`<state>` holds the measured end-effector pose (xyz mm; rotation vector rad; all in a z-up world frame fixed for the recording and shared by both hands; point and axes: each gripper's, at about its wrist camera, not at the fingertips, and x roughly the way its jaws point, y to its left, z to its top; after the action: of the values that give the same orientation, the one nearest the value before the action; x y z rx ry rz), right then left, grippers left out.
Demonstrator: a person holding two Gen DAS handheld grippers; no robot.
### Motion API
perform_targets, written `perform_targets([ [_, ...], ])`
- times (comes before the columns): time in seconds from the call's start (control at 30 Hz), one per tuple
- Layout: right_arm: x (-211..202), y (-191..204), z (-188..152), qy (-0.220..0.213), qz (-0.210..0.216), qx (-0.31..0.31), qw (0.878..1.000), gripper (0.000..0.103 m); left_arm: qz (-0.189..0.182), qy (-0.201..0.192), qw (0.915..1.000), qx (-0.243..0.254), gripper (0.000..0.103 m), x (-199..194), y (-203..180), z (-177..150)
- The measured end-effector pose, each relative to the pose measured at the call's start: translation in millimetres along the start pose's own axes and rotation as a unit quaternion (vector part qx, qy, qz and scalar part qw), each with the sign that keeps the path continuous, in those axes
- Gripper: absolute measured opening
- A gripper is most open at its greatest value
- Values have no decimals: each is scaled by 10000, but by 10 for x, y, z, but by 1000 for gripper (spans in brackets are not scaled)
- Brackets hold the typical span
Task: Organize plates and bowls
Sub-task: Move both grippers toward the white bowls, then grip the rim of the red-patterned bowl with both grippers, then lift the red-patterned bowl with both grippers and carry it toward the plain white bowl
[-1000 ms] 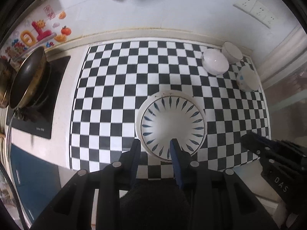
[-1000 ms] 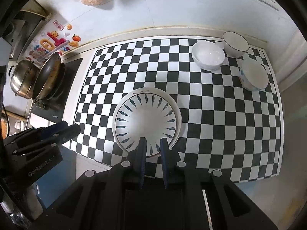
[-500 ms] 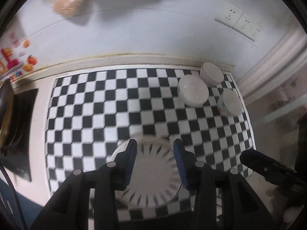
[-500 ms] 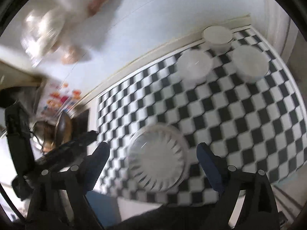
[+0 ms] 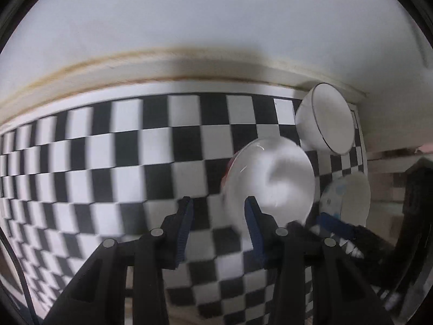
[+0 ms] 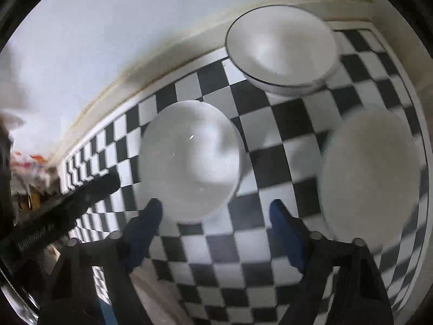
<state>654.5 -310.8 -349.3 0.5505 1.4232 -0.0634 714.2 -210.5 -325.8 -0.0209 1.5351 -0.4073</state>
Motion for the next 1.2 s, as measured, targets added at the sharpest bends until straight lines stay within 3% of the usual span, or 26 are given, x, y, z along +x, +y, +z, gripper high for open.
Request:
perform_targets([
  [0.17, 284, -11, 244, 280, -202, -211, 9992, 59, 108, 300, 9994, 147, 36, 367, -87, 193],
  [0.2, 329, -20, 281, 332, -263, -211, 9989, 43, 115, 373, 9991, 155, 33, 429, -92, 205],
  [0.23, 359, -17, 319, 328, -418, -239, 9983, 24, 119, 439, 9989, 143, 21, 488, -90, 196],
  [0.33, 433, -30, 411, 401, -597, -281, 9970, 12, 187, 512, 9984, 165, 17, 577, -114, 158],
  [0.6, 434, -40, 406, 517, -450, -431, 9967, 10, 323, 347, 9988, 96, 17, 446, -153, -39],
  [0.83, 97, 98, 99, 399, -342, -798, 9954, 10, 357, 17, 9992, 186, 17, -55, -370, -487],
  [1.07, -247, 148, -511, 305, -214, -989, 9944, 10, 353, -163, 9983, 424, 17, -429, -524, -1034],
  [1.2, -437, 41, -954, 276, -182, -972, 9947, 11, 303, -105, 9983, 485, 17, -398, -644, -1400],
])
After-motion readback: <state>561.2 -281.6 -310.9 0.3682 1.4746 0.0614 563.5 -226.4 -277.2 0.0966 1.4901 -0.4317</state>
